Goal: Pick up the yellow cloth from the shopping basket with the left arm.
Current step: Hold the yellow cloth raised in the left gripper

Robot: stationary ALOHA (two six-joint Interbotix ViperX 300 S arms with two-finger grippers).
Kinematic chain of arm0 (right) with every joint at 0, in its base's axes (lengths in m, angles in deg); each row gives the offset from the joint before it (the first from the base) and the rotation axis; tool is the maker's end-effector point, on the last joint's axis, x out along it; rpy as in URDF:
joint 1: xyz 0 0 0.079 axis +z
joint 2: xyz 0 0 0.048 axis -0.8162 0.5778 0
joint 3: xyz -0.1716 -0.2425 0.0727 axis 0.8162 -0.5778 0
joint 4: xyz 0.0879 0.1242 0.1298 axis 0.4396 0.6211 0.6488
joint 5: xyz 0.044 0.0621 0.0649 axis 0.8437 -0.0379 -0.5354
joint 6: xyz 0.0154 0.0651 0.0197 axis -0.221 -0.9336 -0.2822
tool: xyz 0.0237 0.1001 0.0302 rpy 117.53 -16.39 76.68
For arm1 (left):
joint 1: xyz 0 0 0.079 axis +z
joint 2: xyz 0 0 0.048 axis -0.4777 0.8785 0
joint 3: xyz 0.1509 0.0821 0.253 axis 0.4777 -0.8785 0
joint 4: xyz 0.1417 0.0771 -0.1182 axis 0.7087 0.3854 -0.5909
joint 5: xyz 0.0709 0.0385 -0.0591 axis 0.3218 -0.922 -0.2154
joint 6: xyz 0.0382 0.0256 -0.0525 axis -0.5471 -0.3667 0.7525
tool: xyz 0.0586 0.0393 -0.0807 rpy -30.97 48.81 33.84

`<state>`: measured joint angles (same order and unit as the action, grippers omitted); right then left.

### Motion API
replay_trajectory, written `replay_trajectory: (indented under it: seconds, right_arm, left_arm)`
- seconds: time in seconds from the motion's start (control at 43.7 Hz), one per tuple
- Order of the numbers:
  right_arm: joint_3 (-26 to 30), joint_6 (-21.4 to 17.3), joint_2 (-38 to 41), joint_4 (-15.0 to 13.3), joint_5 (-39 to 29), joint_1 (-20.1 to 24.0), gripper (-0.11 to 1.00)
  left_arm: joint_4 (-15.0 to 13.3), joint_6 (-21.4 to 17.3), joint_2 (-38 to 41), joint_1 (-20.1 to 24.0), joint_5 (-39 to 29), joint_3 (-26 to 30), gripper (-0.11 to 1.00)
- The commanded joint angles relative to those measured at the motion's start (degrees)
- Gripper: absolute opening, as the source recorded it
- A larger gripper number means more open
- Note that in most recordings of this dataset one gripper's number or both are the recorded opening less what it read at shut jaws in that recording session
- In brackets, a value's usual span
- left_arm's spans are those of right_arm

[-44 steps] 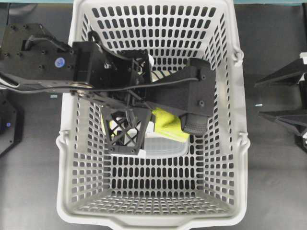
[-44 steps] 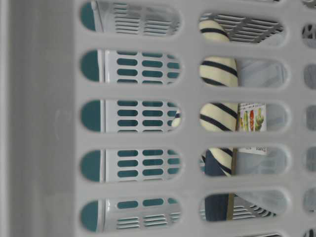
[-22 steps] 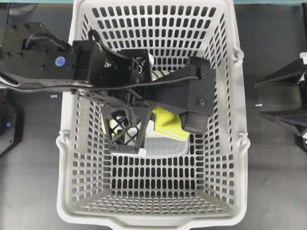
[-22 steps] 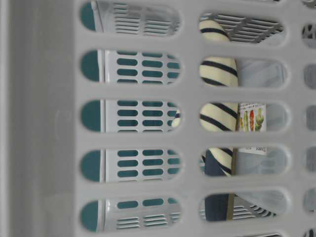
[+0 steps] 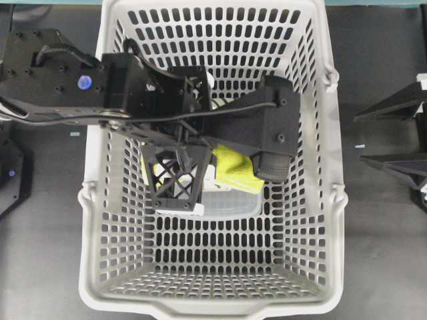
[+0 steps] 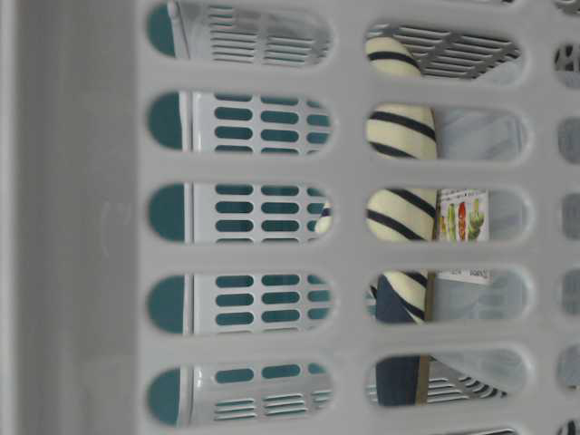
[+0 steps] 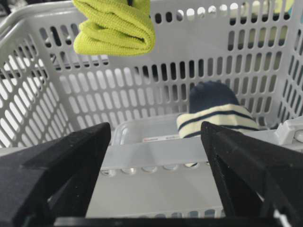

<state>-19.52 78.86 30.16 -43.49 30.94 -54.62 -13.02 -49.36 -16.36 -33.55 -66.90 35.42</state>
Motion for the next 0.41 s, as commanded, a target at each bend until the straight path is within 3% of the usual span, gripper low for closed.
replay_trajectory:
  seconds: [0.0,0.389]
  right_arm:
    - [0.53,-0.09,0.26,0.18,0.62,-0.09,0.74]
    - [0.44,-0.09,0.09,0.18,0.62,-0.09,0.74]
  left_arm:
    - [0.18,0.00,-0.79,-0.09,0.26,1.41,0.16]
    - [0.18,0.00,-0.18,0.09,0.62,1.41,0.16]
